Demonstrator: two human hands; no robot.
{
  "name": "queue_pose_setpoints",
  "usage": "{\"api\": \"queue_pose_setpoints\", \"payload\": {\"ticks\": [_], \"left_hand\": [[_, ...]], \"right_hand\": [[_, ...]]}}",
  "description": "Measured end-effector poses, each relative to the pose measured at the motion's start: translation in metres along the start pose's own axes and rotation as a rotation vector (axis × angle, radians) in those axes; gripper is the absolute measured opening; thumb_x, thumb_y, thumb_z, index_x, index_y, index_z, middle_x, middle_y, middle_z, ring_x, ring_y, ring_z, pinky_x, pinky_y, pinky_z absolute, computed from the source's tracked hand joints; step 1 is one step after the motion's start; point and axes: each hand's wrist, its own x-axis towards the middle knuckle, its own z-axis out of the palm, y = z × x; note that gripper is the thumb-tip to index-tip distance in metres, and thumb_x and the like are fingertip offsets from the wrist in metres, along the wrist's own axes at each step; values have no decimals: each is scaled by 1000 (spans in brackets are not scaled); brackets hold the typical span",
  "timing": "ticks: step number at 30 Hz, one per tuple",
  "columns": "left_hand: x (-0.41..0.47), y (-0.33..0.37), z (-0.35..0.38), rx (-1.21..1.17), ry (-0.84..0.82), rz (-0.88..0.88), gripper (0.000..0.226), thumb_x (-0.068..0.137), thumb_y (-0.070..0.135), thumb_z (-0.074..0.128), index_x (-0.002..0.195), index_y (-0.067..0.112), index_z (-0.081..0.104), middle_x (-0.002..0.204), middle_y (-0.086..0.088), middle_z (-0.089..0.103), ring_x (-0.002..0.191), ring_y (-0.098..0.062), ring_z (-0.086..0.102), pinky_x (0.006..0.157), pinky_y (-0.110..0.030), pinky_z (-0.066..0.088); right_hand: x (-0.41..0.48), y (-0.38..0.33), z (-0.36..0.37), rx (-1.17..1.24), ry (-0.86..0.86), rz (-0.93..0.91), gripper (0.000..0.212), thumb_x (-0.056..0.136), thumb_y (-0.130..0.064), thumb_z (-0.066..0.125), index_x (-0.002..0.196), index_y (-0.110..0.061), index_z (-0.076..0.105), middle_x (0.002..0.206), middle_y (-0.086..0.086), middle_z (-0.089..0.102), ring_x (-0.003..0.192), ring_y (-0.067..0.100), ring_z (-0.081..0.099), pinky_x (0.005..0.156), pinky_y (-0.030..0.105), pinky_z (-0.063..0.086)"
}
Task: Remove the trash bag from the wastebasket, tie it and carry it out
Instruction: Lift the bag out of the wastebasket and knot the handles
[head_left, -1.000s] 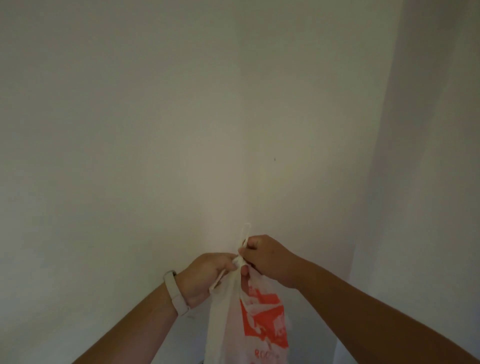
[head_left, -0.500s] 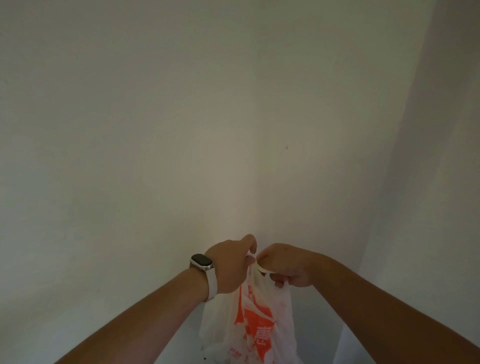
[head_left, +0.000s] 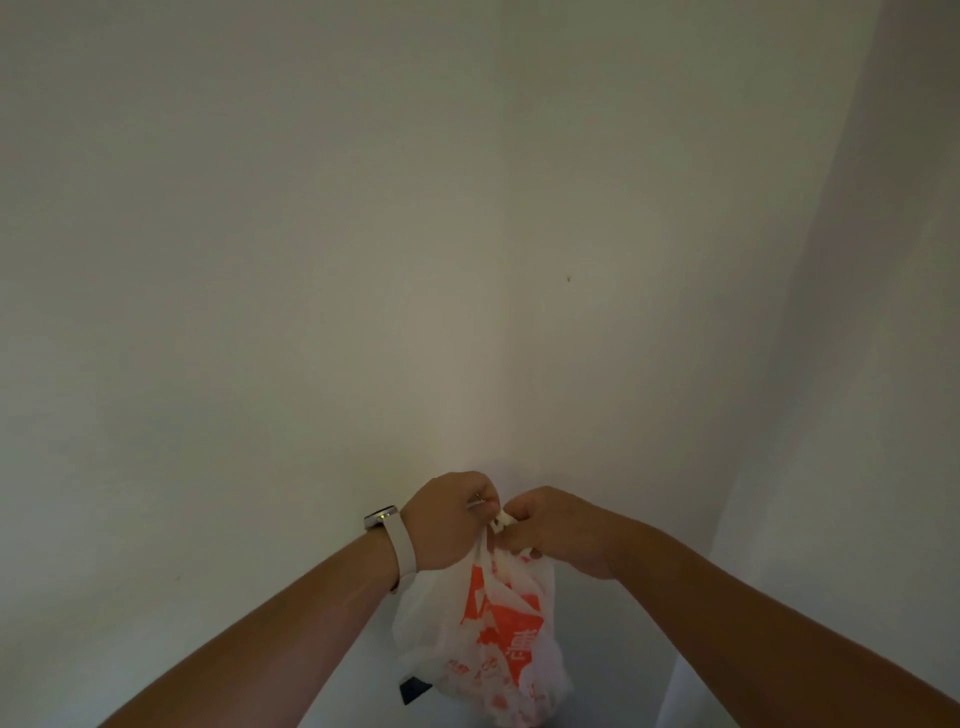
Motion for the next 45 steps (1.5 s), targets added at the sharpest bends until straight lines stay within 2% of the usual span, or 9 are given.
{"api": "queue_pose_setpoints", "payload": {"ticks": [10,12,16,24,29,34,39,42,45], "left_hand": [[1,1,-3,11,-55,-2,14,90,15,49,79,20,56,79,2,61,74,-15,55,70,-27,45],[-1,1,-4,-20,-55,-20,14,90,15,50,79,19,57,68,6,61,66,-11,55,66,-26,45],[-4,-1,-8,-9,-36,-34,15,90,17,51,78,20,59,61,12,59,62,-7,54,64,-26,45],[-19,-5,-6,-316,38,-164,15,85,13,63,71,14,69,57,6,67,44,0,50,48,-14,37],[-22,0,3,-609,108,-287,15,84,16,67,69,13,69,62,-7,72,59,-24,61,58,-30,47],[-19,7,4,-772,151,-323,10,84,9,66,76,2,67,65,-15,70,60,-26,68,61,-32,54],[-15,9,2,-832,197,-383,10,86,8,64,78,0,65,65,-17,67,45,-16,63,42,-18,44],[-14,6,0,-873,203,-401,11,86,8,64,77,3,65,68,-19,68,51,-21,67,42,-20,44],[-16,1,2,-867,175,-396,15,91,3,55,79,3,64,68,-15,69,56,-22,69,46,-23,48]], "right_hand": [[5,3,10,114,-70,29,22,70,-23,72,82,-5,74,86,12,68,84,25,59,78,37,43],[4,2,10,152,-104,30,6,76,-13,68,73,-11,73,82,11,66,82,26,60,79,38,45],[4,5,10,135,-127,5,33,76,3,64,56,-23,64,71,5,63,78,27,60,77,40,46],[-2,11,0,-465,87,-150,9,86,-17,65,81,-16,72,66,-6,69,58,7,61,64,26,49],[-2,22,3,-566,345,-201,7,87,-16,56,83,-20,59,68,-3,61,55,11,50,52,26,40],[-1,24,7,-555,363,-207,10,88,-18,56,78,-17,55,65,0,55,52,11,42,51,27,36],[-1,26,-1,-648,470,-227,12,88,-18,53,83,-13,62,68,4,61,54,15,48,51,29,38],[2,28,-4,-478,544,-187,14,87,-16,56,77,-11,66,68,5,68,60,22,61,58,35,49],[2,23,-8,131,503,-119,19,90,-7,55,78,-5,69,77,12,72,68,22,69,64,35,59]]}}
